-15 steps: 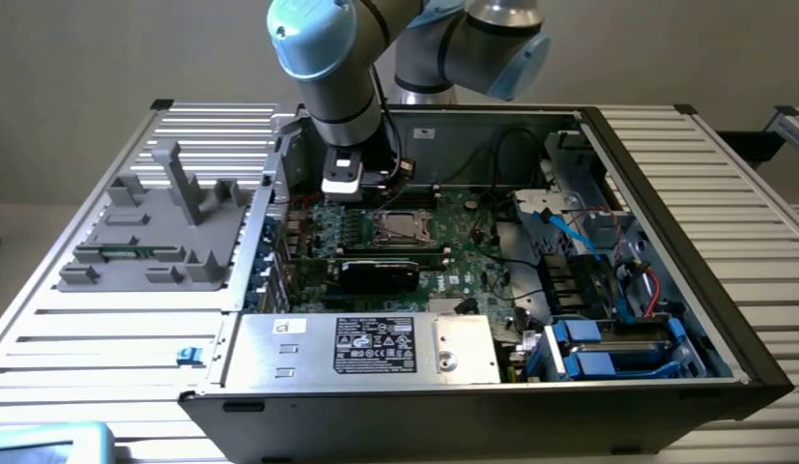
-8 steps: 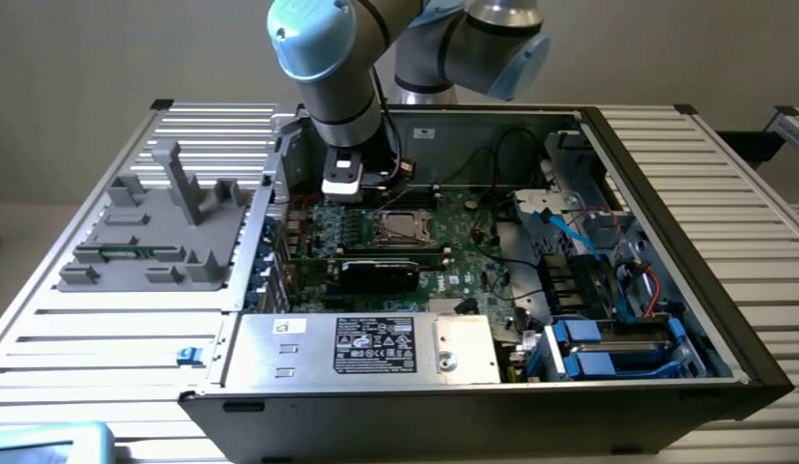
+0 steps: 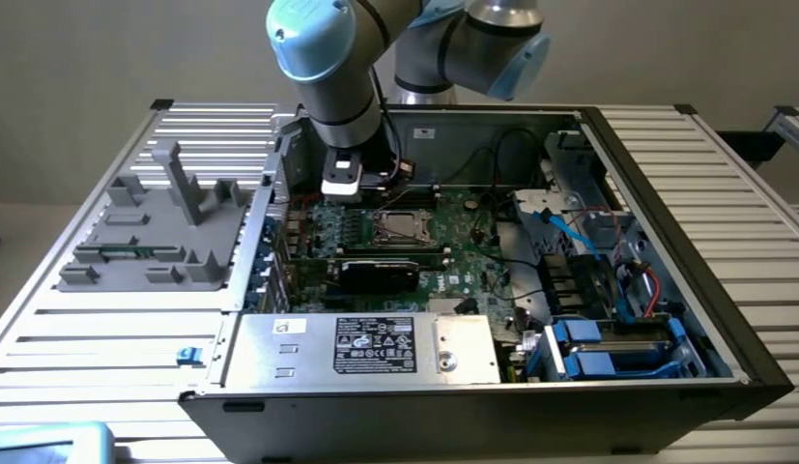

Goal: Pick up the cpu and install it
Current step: 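Install the first cpu locking lever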

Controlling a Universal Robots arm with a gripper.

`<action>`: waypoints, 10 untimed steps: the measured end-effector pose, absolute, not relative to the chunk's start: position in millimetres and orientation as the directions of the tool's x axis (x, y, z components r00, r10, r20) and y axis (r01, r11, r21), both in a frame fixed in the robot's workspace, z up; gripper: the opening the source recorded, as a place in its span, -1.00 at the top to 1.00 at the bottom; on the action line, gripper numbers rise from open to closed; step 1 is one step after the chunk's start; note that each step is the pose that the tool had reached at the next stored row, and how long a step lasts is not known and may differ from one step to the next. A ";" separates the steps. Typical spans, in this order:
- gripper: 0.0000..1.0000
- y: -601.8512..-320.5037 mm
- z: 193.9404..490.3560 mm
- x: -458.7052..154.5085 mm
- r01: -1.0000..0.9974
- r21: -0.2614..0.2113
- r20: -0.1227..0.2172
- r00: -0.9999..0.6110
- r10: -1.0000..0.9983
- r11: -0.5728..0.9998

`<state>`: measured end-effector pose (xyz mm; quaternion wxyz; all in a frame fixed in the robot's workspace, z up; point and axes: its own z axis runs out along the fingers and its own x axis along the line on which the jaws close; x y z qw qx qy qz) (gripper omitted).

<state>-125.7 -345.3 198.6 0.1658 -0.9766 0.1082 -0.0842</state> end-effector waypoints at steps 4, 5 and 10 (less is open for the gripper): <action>0.79 -345.7 198.7 -125.7 -0.183 -0.342 0.129 0.962 -0.239 -0.922; 0.79 -346.0 198.7 -125.7 -0.183 -0.342 0.129 0.962 -0.239 -0.922; 0.79 -346.6 198.6 -125.7 -0.183 -0.342 0.129 0.962 -0.239 -0.922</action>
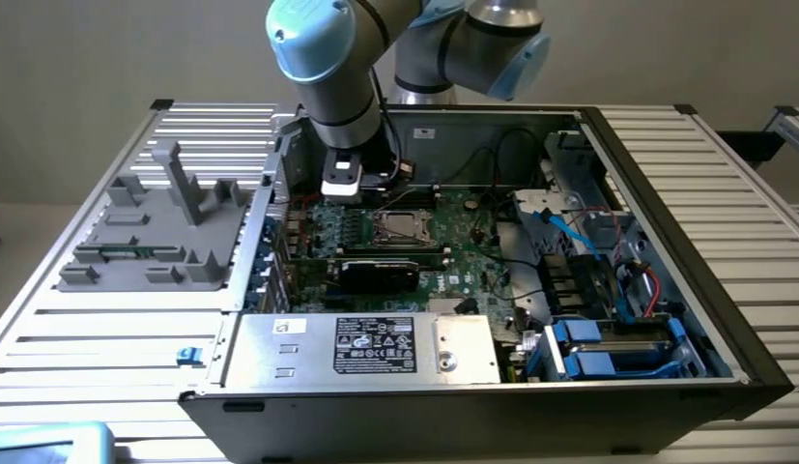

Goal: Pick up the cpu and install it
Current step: 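Install the first cpu locking lever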

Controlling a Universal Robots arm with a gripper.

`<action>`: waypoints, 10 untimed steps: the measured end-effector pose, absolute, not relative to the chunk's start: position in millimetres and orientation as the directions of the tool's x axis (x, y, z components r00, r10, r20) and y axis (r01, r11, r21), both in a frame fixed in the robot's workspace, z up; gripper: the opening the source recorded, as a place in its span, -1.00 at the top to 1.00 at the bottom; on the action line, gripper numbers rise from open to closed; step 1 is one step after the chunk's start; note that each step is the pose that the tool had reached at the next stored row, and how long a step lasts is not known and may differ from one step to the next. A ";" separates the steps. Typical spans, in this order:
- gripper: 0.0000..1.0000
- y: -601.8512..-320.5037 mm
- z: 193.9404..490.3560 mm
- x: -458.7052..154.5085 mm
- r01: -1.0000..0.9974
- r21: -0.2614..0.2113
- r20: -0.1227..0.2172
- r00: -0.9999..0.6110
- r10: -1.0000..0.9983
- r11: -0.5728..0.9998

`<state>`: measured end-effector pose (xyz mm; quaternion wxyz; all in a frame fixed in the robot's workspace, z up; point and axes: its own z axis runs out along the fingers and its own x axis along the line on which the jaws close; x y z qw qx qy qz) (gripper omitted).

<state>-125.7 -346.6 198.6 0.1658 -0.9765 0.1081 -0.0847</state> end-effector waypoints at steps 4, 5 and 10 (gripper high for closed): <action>0.79 -346.7 198.6 -124.7 -0.182 -0.342 0.131 0.962 -0.239 -0.922; 0.79 -346.7 198.6 -124.5 -0.182 -0.343 0.131 0.962 -0.239 -0.922; 0.79 -346.7 198.5 -123.8 -0.181 -0.343 0.134 0.962 -0.239 -0.922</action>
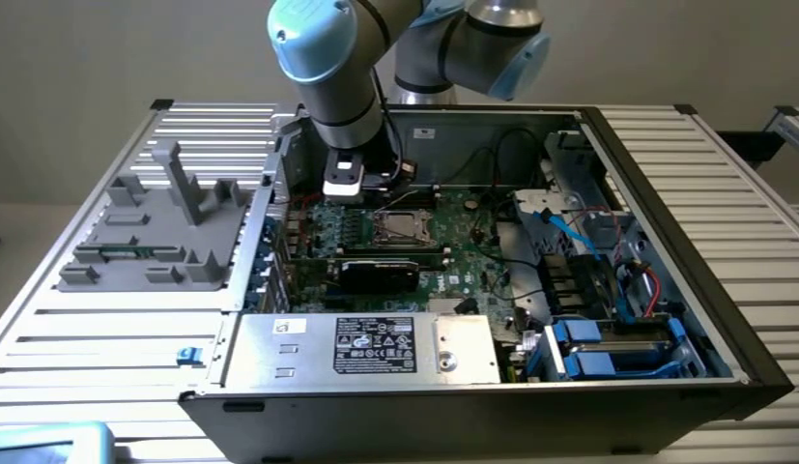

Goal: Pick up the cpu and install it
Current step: 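Install the first cpu locking lever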

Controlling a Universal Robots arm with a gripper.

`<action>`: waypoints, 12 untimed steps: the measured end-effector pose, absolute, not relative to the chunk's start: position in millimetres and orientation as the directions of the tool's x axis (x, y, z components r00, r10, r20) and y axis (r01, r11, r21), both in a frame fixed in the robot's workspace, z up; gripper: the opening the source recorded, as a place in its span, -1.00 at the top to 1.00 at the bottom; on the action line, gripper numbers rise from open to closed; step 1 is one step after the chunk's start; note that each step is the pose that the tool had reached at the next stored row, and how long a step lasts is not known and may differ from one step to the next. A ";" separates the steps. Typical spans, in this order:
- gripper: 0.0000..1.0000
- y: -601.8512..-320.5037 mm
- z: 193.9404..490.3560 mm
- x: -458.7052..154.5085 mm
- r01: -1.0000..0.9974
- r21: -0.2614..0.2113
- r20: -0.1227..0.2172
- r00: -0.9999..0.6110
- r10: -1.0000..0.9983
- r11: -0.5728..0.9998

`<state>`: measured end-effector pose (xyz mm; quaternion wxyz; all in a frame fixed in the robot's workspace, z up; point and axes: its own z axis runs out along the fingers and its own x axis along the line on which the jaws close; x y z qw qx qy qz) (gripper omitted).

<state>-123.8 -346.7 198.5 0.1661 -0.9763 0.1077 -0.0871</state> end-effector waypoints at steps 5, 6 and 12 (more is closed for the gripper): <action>0.79 -346.7 198.3 -122.9 -0.180 -0.343 0.138 0.961 -0.239 -0.922; 0.79 -346.7 198.2 -122.8 -0.180 -0.344 0.140 0.961 -0.239 -0.922; 0.79 -346.7 196.5 -122.1 -0.177 -0.345 0.147 0.960 -0.239 -0.922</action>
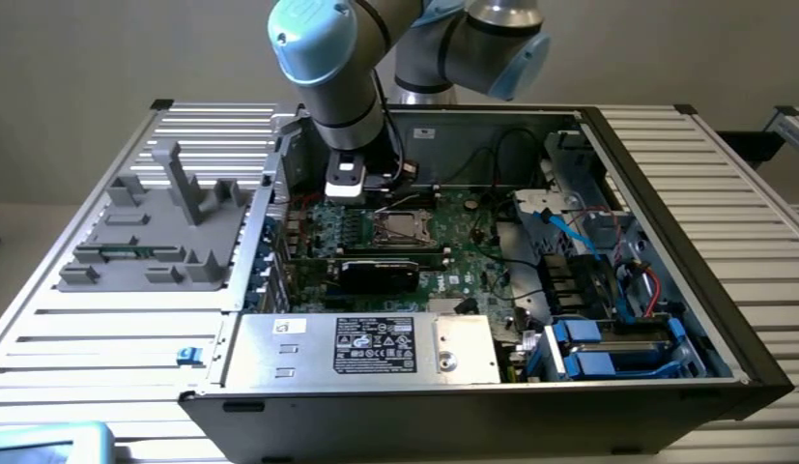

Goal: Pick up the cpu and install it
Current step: 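Install the first cpu locking lever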

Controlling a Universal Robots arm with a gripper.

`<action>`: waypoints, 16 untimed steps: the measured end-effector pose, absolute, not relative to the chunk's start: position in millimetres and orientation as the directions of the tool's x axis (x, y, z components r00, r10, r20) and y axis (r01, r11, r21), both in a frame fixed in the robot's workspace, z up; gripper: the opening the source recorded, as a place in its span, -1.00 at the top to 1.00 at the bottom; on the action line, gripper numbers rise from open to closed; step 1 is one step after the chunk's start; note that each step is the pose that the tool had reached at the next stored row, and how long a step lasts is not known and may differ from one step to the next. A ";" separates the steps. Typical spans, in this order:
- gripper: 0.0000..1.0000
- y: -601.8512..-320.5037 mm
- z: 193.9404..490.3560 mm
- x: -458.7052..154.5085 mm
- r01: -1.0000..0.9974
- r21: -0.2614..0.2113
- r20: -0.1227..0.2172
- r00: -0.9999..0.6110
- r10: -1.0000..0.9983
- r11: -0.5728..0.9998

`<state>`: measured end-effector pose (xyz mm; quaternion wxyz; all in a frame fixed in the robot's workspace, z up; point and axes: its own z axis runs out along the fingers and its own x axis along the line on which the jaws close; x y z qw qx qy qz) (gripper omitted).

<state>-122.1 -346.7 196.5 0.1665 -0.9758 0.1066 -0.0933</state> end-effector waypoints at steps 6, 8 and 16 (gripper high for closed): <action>0.79 -346.9 194.7 -121.5 -0.175 -0.346 0.151 0.959 -0.239 -0.922; 0.79 -346.9 194.1 -121.4 -0.175 -0.346 0.152 0.959 -0.239 -0.922; 0.79 -347.2 192.1 -121.2 -0.174 -0.346 0.155 0.959 -0.239 -0.922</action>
